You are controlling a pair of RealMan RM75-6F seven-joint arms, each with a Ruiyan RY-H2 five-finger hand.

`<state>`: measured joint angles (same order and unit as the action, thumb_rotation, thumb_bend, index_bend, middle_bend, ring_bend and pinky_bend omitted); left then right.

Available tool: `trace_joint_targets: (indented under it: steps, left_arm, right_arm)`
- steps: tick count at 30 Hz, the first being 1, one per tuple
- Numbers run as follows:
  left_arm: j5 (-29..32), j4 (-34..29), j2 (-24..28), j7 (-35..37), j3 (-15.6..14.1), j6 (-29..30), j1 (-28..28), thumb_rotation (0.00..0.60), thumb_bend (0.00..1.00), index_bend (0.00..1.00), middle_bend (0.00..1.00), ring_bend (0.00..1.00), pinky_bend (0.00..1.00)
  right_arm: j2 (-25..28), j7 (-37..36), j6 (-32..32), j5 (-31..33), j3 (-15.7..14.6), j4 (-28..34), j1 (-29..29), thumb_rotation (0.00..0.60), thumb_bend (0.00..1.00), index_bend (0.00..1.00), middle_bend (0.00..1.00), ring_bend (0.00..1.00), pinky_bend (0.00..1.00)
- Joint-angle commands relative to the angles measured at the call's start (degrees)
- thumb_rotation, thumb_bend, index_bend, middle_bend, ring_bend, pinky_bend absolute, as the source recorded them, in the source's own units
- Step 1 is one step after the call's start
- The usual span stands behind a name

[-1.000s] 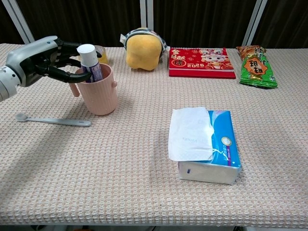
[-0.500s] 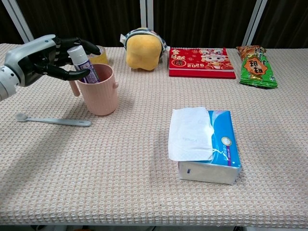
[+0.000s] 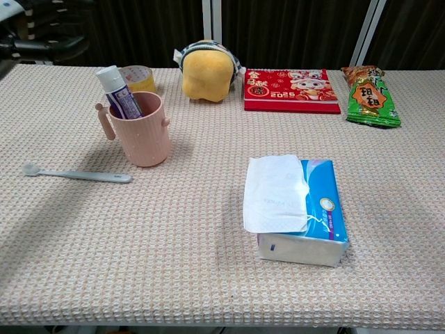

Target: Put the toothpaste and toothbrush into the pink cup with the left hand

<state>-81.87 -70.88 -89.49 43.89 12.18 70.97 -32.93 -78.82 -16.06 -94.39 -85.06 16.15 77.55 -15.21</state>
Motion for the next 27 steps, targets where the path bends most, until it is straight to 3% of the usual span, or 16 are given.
trace_joint_targets:
  steps: [1, 4, 6, 11, 13, 20, 27]
  left_arm:
    - [0.0, -1.6, 3.2, -2.7, 0.1, 2.4, 2.2, 0.501, 0.30, 0.17, 0.08, 0.06, 0.20]
    - [-0.8, -2.4, 6.3, -6.1, -2.0, 3.6, 4.4, 0.554, 0.30, 0.17, 0.09, 0.06, 0.20]
    - [-1.5, -3.5, 9.3, -8.1, -5.0, 1.7, 5.8, 0.589, 0.30, 0.18, 0.13, 0.07, 0.21]
    - [-3.9, -4.4, 13.7, -15.4, -12.4, -3.3, 8.0, 0.600, 0.30, 0.20, 0.15, 0.07, 0.21]
    - [-3.8, -5.2, 14.2, -19.1, -13.7, -4.2, 8.6, 0.600, 0.30, 0.22, 0.15, 0.08, 0.21]
    - [-4.2, -11.9, 14.1, -33.9, -14.5, -4.8, 8.7, 0.600, 0.30, 0.30, 0.15, 0.09, 0.21]
    - [-3.5, -13.7, 11.2, -40.7, -13.0, -8.8, 5.8, 0.599, 0.30, 0.35, 0.15, 0.09, 0.21]
  right_arm:
    - [0.0, 0.0, -0.1, 0.0, 0.0, 0.1, 0.0, 0.600, 0.39, 0.00, 0.00, 0.00, 0.00]
    - [0.2, -0.1, -0.3, 0.0, 0.1, 0.2, 0.1, 0.600, 0.39, 0.00, 0.00, 0.00, 0.00]
    - [0.4, -0.1, -0.5, -0.1, 0.2, 0.3, 0.2, 0.600, 0.39, 0.00, 0.00, 0.00, 0.00]
    - [0.7, 0.0, -1.1, -0.1, 0.5, 0.9, 0.3, 0.600, 0.39, 0.00, 0.00, 0.00, 0.00]
    - [0.7, 0.2, -1.3, -0.1, 0.6, 1.1, 0.4, 0.600, 0.39, 0.00, 0.00, 0.00, 0.00]
    - [0.6, 1.4, -1.5, -0.4, 0.3, 2.0, 0.5, 0.600, 0.39, 0.00, 0.00, 0.00, 0.00]
    - [1.2, 2.2, -2.4, -1.1, 0.2, 3.6, 0.8, 0.600, 0.42, 0.00, 0.00, 0.00, 0.00]
